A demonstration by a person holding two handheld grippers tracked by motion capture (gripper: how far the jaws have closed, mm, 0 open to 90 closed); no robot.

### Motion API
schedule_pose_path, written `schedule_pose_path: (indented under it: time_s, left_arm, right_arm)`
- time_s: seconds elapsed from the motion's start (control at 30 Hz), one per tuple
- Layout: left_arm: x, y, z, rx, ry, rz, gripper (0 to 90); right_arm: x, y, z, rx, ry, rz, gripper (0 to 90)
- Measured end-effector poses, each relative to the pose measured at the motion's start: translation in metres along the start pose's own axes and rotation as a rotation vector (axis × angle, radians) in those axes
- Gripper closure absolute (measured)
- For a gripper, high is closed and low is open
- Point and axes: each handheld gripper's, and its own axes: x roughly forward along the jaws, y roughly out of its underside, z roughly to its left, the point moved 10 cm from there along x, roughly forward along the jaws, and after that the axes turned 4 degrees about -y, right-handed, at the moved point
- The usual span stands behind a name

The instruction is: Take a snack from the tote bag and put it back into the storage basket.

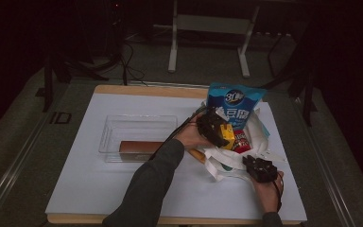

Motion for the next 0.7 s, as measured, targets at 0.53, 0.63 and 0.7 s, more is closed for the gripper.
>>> schedule_pose_path:
  time_s: [0.53, 0.63, 0.7]
  left_arm:
    - [0.019, 0.004, -0.003, 0.03, -0.04, 0.05, 22.6]
    - [0.02, 0.004, -0.003, 0.029, -0.05, 0.06, 22.6]
    - [0.02, 0.004, -0.004, 0.023, -0.055, 0.073, 23.0]
  right_arm:
    - [0.0, 0.0, 0.0, -0.003, 0.001, 0.0, 74.6]
    - [0.0, 0.0, 0.0, -0.004, 0.002, 0.001, 74.6]
    - [0.0, 0.0, 0.0, -0.005, 0.003, 0.001, 74.6]
